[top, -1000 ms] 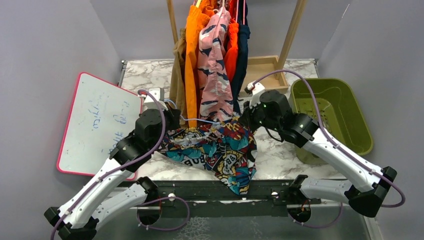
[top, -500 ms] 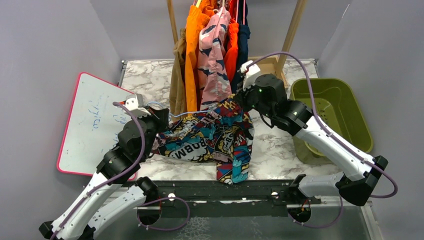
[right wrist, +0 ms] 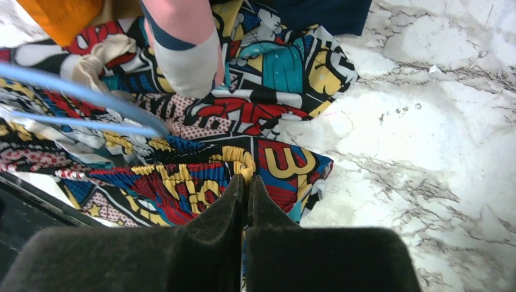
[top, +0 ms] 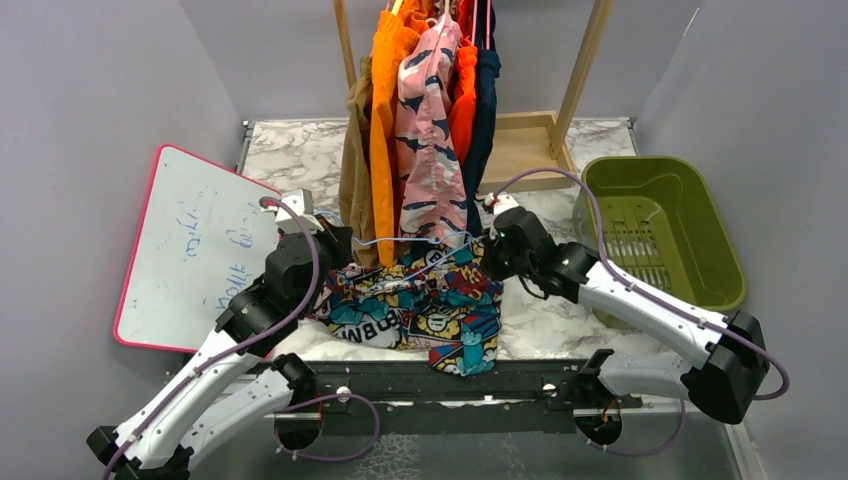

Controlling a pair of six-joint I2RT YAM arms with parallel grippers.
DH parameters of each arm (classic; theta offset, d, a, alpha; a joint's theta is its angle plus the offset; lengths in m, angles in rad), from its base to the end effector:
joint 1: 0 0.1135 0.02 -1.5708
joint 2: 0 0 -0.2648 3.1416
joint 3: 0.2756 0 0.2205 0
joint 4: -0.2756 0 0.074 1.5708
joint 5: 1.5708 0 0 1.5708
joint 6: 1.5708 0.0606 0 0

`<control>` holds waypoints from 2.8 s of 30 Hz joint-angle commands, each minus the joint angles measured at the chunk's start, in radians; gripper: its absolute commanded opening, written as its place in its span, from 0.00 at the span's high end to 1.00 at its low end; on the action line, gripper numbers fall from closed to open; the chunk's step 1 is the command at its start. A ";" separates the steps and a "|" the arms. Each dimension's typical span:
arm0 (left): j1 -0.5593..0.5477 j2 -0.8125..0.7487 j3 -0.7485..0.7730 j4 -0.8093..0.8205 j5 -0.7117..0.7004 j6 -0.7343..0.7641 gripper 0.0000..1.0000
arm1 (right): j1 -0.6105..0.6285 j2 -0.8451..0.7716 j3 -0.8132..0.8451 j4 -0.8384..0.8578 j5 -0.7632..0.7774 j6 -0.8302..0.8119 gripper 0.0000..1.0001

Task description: Remove the shorts from the hanger

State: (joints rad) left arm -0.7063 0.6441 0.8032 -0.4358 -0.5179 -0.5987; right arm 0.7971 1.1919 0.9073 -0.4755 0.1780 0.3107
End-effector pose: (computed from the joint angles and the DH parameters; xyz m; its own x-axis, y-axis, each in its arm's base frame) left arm 0.1184 -0.0616 0.3308 -0.2853 -0.4002 -0.8709 0.0494 0.9013 -0.4304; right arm 0.1750 0.1638 0.2655 -0.6462 -0.2309 -0.7274 -0.4377 0.8929 0.1054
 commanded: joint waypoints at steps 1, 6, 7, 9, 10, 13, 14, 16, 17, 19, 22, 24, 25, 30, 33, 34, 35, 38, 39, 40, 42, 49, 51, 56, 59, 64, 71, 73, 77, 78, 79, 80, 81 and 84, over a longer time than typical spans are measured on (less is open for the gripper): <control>0.005 0.013 -0.002 0.049 0.064 0.010 1.00 | -0.003 -0.021 0.006 0.052 -0.013 0.068 0.98; 0.005 0.032 -0.018 0.048 0.127 0.005 1.00 | -0.004 -0.048 0.033 0.038 -0.072 0.049 0.92; 0.005 0.032 -0.021 0.048 0.135 0.004 1.00 | -0.003 -0.059 0.037 0.029 -0.082 0.047 0.87; 0.005 0.031 -0.025 0.048 0.143 0.004 1.00 | -0.004 -0.082 0.040 0.012 -0.109 0.027 0.74; 0.005 0.027 -0.028 0.048 0.146 0.004 1.00 | -0.004 -0.095 0.042 0.001 -0.115 0.025 0.69; 0.005 0.025 -0.031 0.048 0.149 0.012 1.00 | -0.003 -0.140 0.034 -0.027 -0.119 0.023 0.54; 0.005 0.026 -0.030 0.049 0.152 0.016 1.00 | -0.003 -0.157 0.029 -0.029 -0.120 0.020 0.51; 0.005 0.026 -0.031 0.052 0.166 0.027 1.00 | -0.003 -0.191 0.012 -0.018 -0.130 0.004 0.42; 0.005 0.027 -0.032 0.057 0.176 0.036 1.00 | -0.003 -0.207 -0.003 0.000 -0.143 -0.020 0.40; 0.005 0.028 -0.034 0.065 0.192 0.048 1.00 | -0.003 -0.232 -0.036 0.033 -0.174 -0.071 0.36; 0.005 0.031 -0.035 0.073 0.229 0.070 1.00 | -0.003 -0.239 -0.044 0.036 -0.202 -0.130 0.34; 0.005 0.031 -0.037 0.075 0.252 0.079 1.00 | -0.003 -0.237 -0.050 0.036 -0.226 -0.159 0.33; 0.005 0.032 -0.038 0.077 0.262 0.082 1.00 | -0.003 -0.234 -0.054 0.040 -0.247 -0.179 0.33; 0.006 0.033 -0.044 0.093 0.319 0.107 1.00 | -0.003 -0.190 -0.046 0.055 -0.379 -0.211 0.33; 0.005 0.035 -0.042 0.100 0.338 0.115 1.00 | -0.002 -0.155 -0.049 0.085 -0.500 -0.220 0.34; 0.005 0.033 -0.042 0.103 0.342 0.117 1.00 | -0.003 -0.144 -0.049 0.091 -0.541 -0.228 0.35; 0.005 0.033 -0.041 0.104 0.344 0.126 1.00 | -0.004 -0.131 -0.048 0.090 -0.580 -0.238 0.36; 0.005 0.026 -0.025 0.079 0.329 0.158 1.00 | -0.003 -0.118 -0.034 0.068 -0.630 -0.253 0.39; 0.005 0.024 -0.022 0.069 0.319 0.165 1.00 | -0.003 -0.126 -0.040 0.077 -0.639 -0.251 0.39; 0.005 0.020 -0.021 0.064 0.312 0.169 1.00 | -0.003 -0.136 -0.046 0.086 -0.654 -0.255 0.40; 0.005 0.014 -0.023 0.062 0.308 0.167 1.00 | -0.003 -0.158 -0.061 0.097 -0.673 -0.265 0.42; 0.004 0.028 -0.034 0.076 0.335 0.145 1.00 | -0.003 -0.161 -0.067 0.067 -0.631 -0.254 0.91; 0.005 0.031 -0.032 0.082 0.340 0.141 1.00 | -0.003 -0.157 -0.059 0.045 -0.629 -0.250 0.98; 0.005 0.032 -0.029 0.086 0.347 0.134 1.00 | -0.003 -0.197 -0.092 0.084 -0.654 -0.224 0.99; 0.005 0.033 -0.026 0.090 0.354 0.128 1.00 | -0.003 -0.221 -0.108 0.108 -0.651 -0.207 0.99; 0.005 0.031 -0.027 0.106 0.364 0.116 1.00 | -0.003 -0.192 -0.111 0.114 -0.711 -0.203 0.70; 0.005 0.040 -0.030 0.116 0.360 0.103 1.00 | -0.003 -0.088 -0.097 0.092 -0.818 -0.240 0.64; 0.005 0.041 -0.030 0.114 0.361 0.106 1.00 | -0.003 -0.087 -0.094 0.100 -0.809 -0.236 0.74; 0.005 0.035 -0.031 0.114 0.363 0.114 0.96 | -0.003 -0.122 -0.095 0.115 -0.743 -0.209 0.96; 0.005 0.033 -0.030 0.109 0.359 0.115 0.87 | -0.003 -0.137 -0.093 0.113 -0.728 -0.199 0.98; 0.005 0.031 -0.029 0.105 0.353 0.115 0.80 | -0.003 -0.153 -0.092 0.109 -0.715 -0.186 0.99; 0.005 0.026 -0.030 0.101 0.344 0.114 0.71 | -0.003 -0.171 -0.095 0.105 -0.708 -0.177 0.99; 0.005 0.021 -0.031 0.099 0.335 0.111 0.61 | -0.003 -0.193 -0.099 0.102 -0.697 -0.165 0.99; 0.005 -0.004 -0.039 0.088 0.315 0.103 0.36 | -0.002 -0.260 -0.112 0.065 -0.630 -0.109 0.99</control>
State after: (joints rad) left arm -0.7033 0.6781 0.7605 -0.3611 -0.1753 -0.4850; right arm 0.7948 1.0130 0.8043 -0.3923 -0.5411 0.1322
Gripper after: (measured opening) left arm 0.530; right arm 0.016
